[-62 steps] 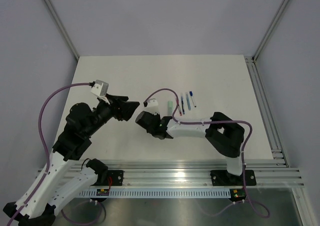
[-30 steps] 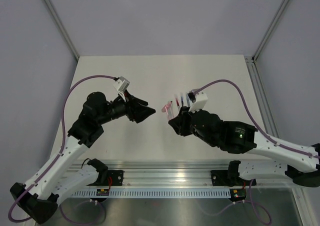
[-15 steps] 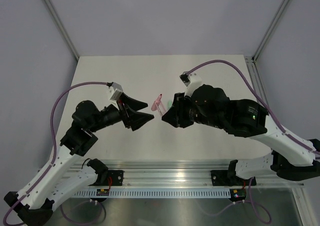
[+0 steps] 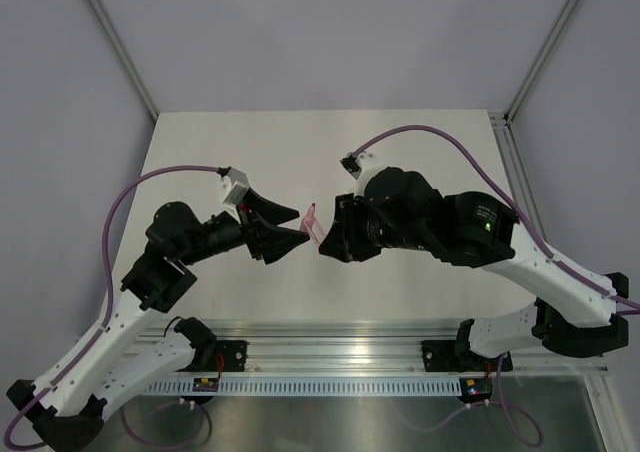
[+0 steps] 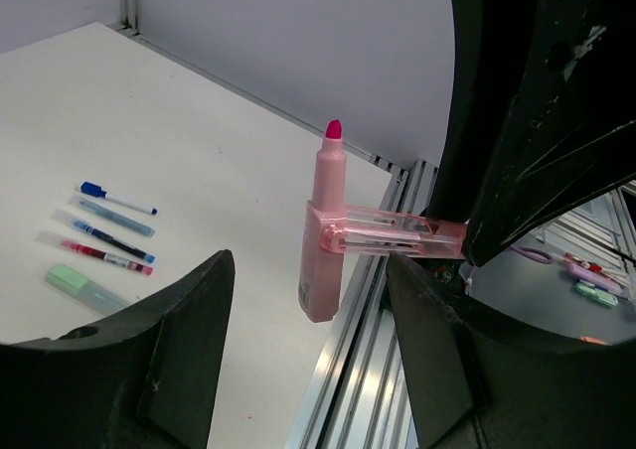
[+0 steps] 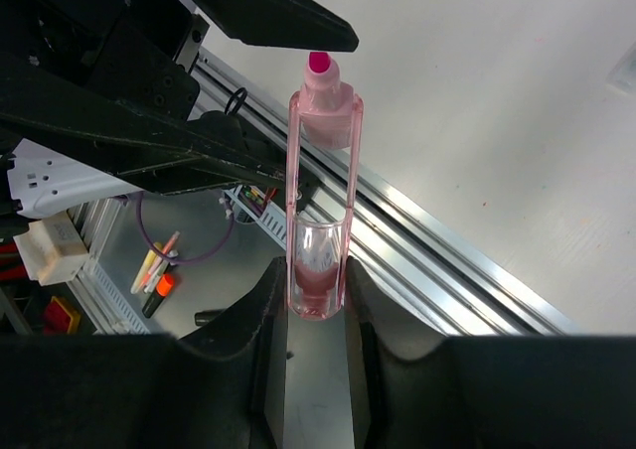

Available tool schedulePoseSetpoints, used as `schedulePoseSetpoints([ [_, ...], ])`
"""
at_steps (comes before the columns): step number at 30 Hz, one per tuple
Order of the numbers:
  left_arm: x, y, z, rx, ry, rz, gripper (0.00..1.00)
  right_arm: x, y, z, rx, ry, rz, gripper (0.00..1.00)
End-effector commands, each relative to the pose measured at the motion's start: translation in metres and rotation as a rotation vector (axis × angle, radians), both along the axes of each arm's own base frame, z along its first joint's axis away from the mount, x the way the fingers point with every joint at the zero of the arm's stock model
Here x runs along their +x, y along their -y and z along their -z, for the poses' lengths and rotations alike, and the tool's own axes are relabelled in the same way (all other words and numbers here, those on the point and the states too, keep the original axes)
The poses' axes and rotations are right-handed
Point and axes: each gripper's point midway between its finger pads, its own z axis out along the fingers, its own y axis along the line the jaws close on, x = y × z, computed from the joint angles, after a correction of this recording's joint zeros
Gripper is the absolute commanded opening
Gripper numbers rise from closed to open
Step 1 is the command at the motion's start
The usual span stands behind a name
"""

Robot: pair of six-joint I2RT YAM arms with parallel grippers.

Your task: Insert the pens into the pen caps

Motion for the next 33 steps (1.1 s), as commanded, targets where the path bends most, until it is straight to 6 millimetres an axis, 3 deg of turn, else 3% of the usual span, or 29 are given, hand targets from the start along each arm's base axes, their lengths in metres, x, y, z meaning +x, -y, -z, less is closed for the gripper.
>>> schedulePoseSetpoints([
  [1, -0.001, 0.005, -0.008, -0.014, 0.049, 0.028, 0.63, -0.004, -0.004, -0.021, 0.066, 0.015, -0.046, 0.05],
  [14, -0.002, 0.012, 0.000, 0.024, 0.033, 0.050, 0.46, 0.002, -0.005, -0.028, 0.096, 0.025, -0.048, 0.05],
  [23, -0.004, 0.008, -0.005, 0.014, 0.052, 0.034, 0.00, 0.008, 0.000, -0.029, 0.092, 0.037, -0.022, 0.04],
  [33, -0.006, 0.007, -0.007, 0.010, 0.057, 0.032, 0.00, 0.043, 0.028, -0.061, 0.079, 0.220, 0.141, 0.04],
])
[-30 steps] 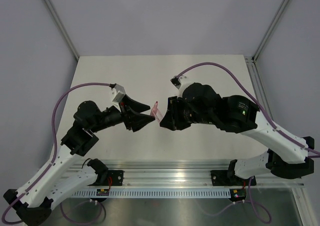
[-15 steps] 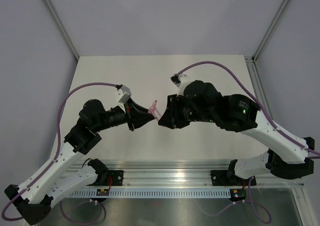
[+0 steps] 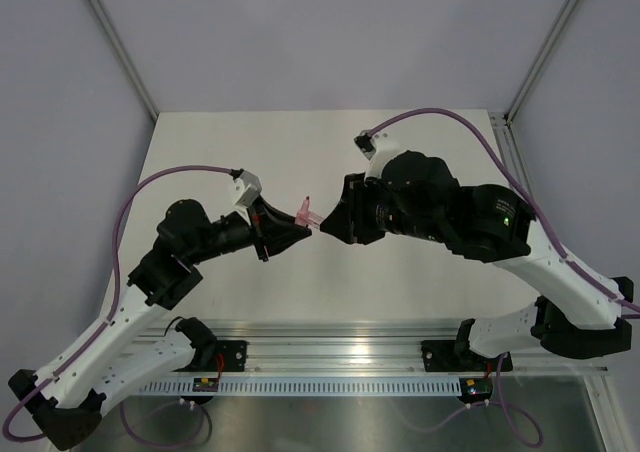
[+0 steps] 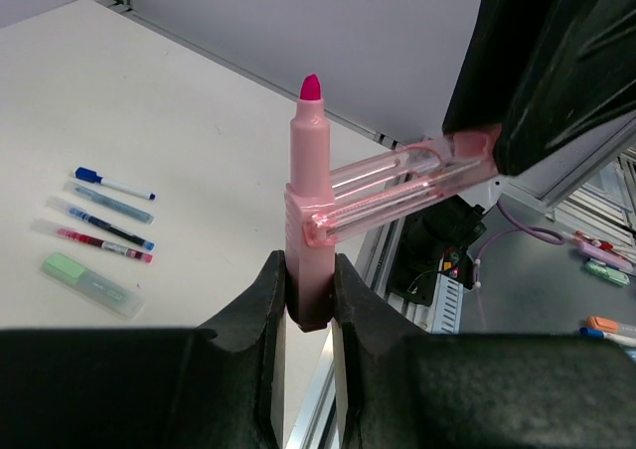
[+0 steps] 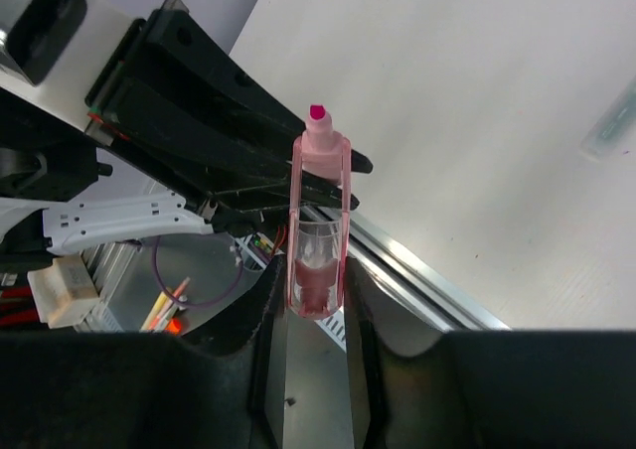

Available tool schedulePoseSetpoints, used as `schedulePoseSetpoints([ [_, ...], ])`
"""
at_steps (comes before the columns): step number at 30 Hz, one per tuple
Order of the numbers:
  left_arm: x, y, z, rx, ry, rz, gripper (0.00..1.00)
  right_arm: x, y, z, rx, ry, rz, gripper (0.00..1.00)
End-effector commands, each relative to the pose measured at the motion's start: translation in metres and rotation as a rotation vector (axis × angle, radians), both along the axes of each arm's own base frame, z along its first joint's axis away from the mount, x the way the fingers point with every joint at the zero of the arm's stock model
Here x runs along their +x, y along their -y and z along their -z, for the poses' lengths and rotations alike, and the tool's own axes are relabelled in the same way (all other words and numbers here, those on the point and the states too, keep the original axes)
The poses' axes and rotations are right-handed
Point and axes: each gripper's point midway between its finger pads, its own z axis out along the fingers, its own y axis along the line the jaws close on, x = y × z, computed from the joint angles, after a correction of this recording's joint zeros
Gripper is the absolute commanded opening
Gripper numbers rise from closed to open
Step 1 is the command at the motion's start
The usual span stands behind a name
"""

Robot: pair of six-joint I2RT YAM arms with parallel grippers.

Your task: Insert the pens into the pen caps

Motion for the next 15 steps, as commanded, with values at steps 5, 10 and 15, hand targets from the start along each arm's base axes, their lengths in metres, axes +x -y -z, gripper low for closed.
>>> schedulePoseSetpoints([
  [5, -0.007, -0.001, -0.017, -0.026, 0.054, 0.012, 0.00, 0.039, 0.023, -0.050, 0.043, 0.206, 0.148, 0.05],
  [10, -0.010, 0.000, -0.018, -0.024, 0.066, 0.018, 0.00, 0.056, 0.021, -0.072, 0.057, 0.259, 0.169, 0.05],
  [15, -0.013, -0.001, -0.020, -0.028, 0.070, 0.028, 0.00, 0.068, 0.012, -0.073, 0.037, 0.252, 0.155, 0.05],
])
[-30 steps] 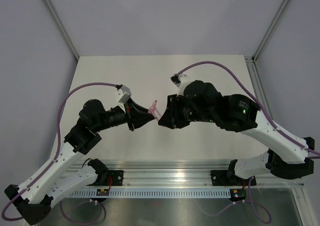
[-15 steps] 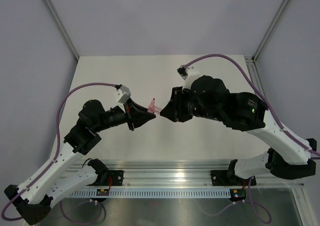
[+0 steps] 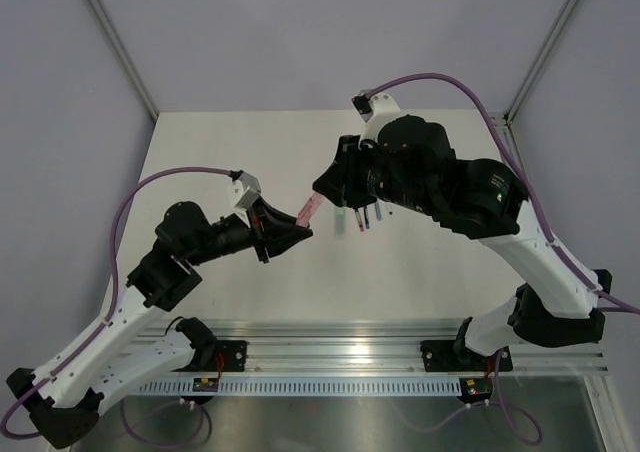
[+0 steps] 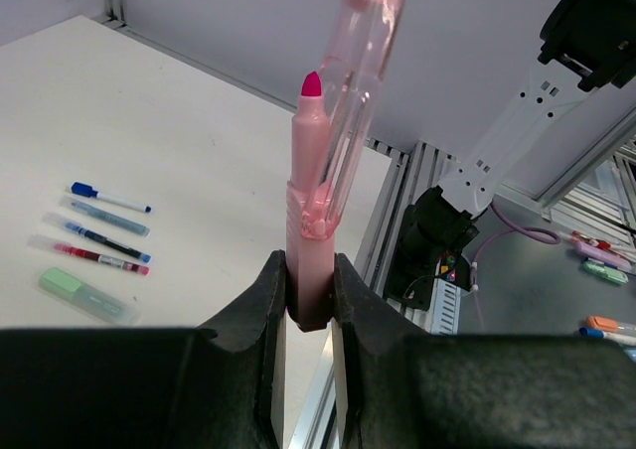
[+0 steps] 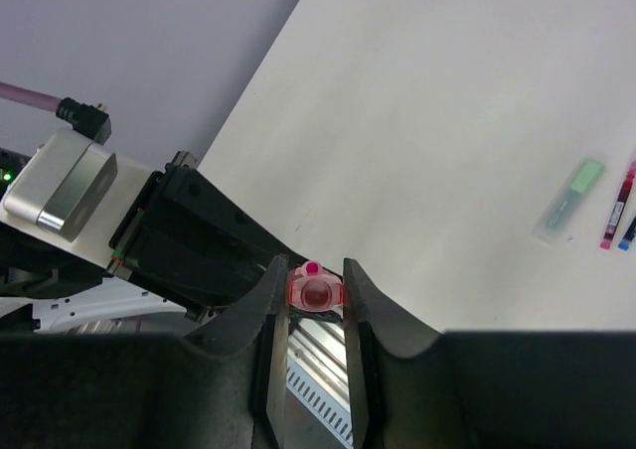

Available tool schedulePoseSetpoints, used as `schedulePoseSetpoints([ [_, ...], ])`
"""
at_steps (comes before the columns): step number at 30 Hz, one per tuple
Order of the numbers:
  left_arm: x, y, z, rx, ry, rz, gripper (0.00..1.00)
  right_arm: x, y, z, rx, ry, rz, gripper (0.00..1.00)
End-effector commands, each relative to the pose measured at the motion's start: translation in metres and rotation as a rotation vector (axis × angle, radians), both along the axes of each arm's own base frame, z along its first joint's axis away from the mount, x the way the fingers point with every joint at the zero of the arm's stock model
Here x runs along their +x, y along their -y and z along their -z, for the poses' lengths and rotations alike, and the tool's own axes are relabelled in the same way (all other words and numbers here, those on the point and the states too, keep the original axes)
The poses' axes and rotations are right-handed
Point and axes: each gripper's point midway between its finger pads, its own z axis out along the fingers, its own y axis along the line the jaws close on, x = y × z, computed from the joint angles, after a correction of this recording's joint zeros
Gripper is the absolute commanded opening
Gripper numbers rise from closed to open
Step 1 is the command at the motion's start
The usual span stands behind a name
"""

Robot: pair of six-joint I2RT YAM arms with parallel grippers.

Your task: Insert the pens into the pen caps

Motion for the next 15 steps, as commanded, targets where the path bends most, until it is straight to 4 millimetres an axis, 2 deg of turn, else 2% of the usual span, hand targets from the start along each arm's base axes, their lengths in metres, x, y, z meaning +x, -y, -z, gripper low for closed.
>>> schedulePoseSetpoints([
  [1, -0.008, -0.004, -0.014, -0.016, 0.044, 0.016, 0.00, 0.019, 0.015, -0.023, -0.004, 0.090, 0.042, 0.05],
  [10, -0.008, -0.006, -0.016, -0.024, 0.050, 0.003, 0.00, 0.024, -0.007, -0.005, -0.023, 0.049, 0.001, 0.05],
  [15, -0.004, -0.010, -0.018, -0.035, 0.053, -0.035, 0.00, 0.021, -0.013, 0.014, -0.023, -0.001, -0.009, 0.04],
])
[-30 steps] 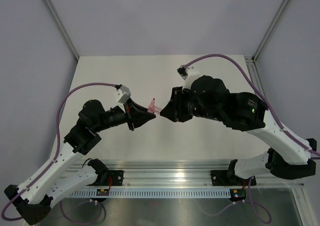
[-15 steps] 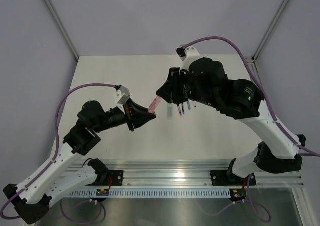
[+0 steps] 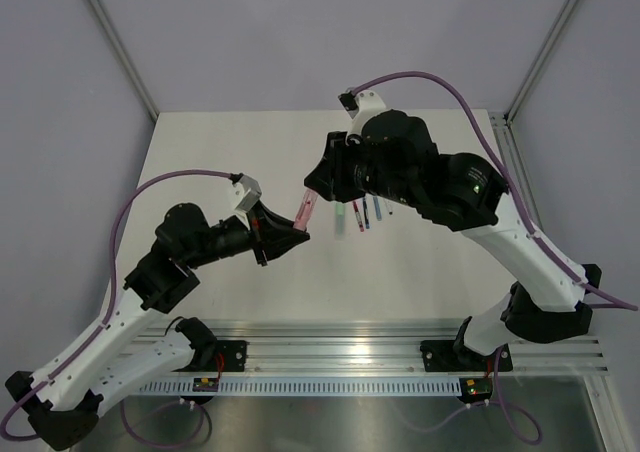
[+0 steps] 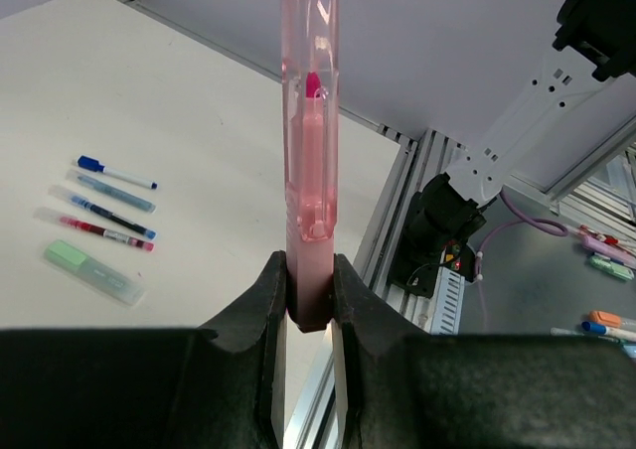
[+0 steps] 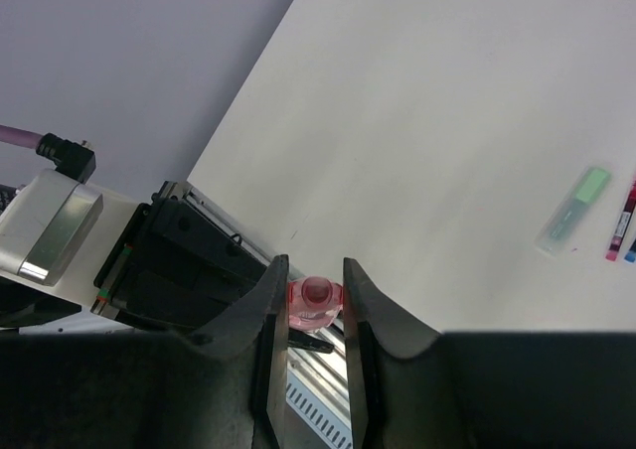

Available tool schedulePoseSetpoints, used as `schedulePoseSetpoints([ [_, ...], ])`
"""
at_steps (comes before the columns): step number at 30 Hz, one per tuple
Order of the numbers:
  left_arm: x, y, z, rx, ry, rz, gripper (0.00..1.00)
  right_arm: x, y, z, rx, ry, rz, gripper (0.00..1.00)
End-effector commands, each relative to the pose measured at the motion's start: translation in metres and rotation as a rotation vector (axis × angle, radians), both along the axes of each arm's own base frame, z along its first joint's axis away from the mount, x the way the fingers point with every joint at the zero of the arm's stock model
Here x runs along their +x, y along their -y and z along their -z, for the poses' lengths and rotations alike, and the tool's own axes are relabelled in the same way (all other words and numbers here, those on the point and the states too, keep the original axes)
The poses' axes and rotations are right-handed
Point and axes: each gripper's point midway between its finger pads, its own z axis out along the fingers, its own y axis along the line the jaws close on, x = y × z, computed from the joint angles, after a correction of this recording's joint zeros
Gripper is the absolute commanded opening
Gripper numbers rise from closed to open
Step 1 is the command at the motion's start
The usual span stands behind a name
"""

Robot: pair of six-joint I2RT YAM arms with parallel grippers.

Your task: Insert the pens into the pen caps

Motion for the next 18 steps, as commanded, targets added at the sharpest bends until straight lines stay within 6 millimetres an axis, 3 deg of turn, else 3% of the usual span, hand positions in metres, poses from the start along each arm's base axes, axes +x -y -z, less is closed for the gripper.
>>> schedulePoseSetpoints([
  [1, -0.002, -0.006, -0.025, -0.058, 0.073, -0.024, 0.00, 0.002, 0.001, 0.005, 0.014, 0.004, -0.009, 0.04],
  [5, 0.001, -0.008, -0.025, -0.067, 0.075, -0.048, 0.00, 0.001, -0.005, 0.036, 0.005, -0.044, -0.009, 0.04],
  [15, 0.006, -0.013, -0.027, -0.086, 0.071, -0.095, 0.00, -0.021, -0.016, 0.055, 0.095, -0.001, 0.024, 0.04],
  [18, 0.006, -0.013, -0.026, -0.087, 0.068, -0.096, 0.00, -0.031, -0.026, 0.074, 0.094, -0.033, 0.004, 0.04],
])
